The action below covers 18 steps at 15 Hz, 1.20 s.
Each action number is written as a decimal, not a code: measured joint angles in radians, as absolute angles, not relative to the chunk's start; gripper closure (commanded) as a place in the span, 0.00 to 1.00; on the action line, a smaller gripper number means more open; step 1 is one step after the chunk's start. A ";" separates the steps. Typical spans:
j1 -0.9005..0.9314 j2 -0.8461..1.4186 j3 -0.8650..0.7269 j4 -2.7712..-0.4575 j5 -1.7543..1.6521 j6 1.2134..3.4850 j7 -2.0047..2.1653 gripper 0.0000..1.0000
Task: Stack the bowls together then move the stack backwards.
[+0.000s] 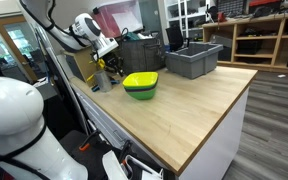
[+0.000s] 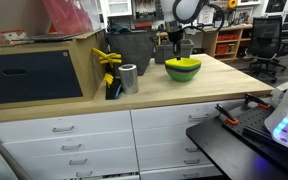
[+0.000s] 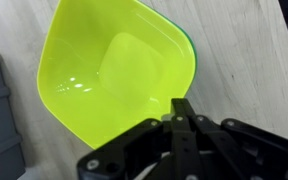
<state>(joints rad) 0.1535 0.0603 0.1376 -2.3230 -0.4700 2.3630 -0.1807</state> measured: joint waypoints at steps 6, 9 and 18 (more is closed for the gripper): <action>0.148 0.072 0.131 -2.369 -0.515 2.346 -0.167 1.00; 0.145 0.078 0.128 -2.390 -0.532 2.345 -0.164 1.00; 0.141 0.074 0.124 -2.401 -0.546 2.343 -0.163 0.74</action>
